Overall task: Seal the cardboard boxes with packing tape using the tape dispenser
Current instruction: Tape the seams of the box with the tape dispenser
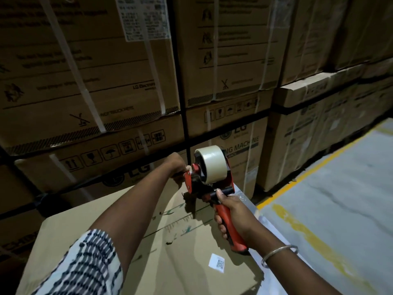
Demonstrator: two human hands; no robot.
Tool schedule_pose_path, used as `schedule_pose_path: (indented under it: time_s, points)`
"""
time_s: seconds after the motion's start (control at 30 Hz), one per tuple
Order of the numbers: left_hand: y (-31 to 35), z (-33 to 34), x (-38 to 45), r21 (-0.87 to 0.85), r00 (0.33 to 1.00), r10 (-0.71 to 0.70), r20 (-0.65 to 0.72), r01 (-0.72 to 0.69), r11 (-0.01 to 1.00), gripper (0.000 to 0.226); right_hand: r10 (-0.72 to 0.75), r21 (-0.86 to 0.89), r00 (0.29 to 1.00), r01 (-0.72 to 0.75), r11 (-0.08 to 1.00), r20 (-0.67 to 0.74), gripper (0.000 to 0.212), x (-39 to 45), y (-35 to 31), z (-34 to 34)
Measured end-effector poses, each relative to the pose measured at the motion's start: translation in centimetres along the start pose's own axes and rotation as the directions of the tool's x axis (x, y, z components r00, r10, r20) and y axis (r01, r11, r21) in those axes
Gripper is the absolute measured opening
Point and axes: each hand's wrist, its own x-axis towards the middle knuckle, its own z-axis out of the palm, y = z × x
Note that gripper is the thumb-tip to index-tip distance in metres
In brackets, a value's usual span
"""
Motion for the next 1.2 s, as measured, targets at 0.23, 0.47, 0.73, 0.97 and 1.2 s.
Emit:
schedule_pose_path:
  time_s: [0.23, 0.47, 0.73, 0.97, 1.2]
  points:
    - [1.6, 0.5, 3.1, 0.162, 0.982, 0.096, -0.161, -0.070, 0.984, 0.013, 0.015, 0.060, 1.000, -0.015, 0.998, -0.006, 0.055, 1.6, -0.4, -0.7]
    - [1.0, 0.9, 5.9, 0.287, 0.987, 0.083, -0.134, -0.041, 0.957, 0.017, 0.105, 0.087, 0.994, -0.107, 0.990, 0.029, 0.056, 1.9, -0.1, -1.3]
    - [0.7, 1.0, 7.1, 0.326, 0.996, 0.041, -0.075, -0.014, 0.945, 0.016, 0.080, 0.090, 0.996, -0.083, 0.992, 0.032, 0.056, 2.1, 0.1, -1.6]
    - [-0.1, 1.1, 8.1, 0.131, 0.996, 0.011, -0.086, 0.000, 0.991, 0.027, 0.078, 0.118, 0.997, -0.080, 0.990, 0.027, 0.055, 2.0, 0.2, -1.4]
    - [0.0, 1.6, 8.1, 0.030, 0.993, 0.052, -0.103, -0.049, 0.998, 0.017, 0.089, 0.132, 0.996, -0.091, 0.987, 0.026, 0.057, 1.9, 0.2, -1.7]
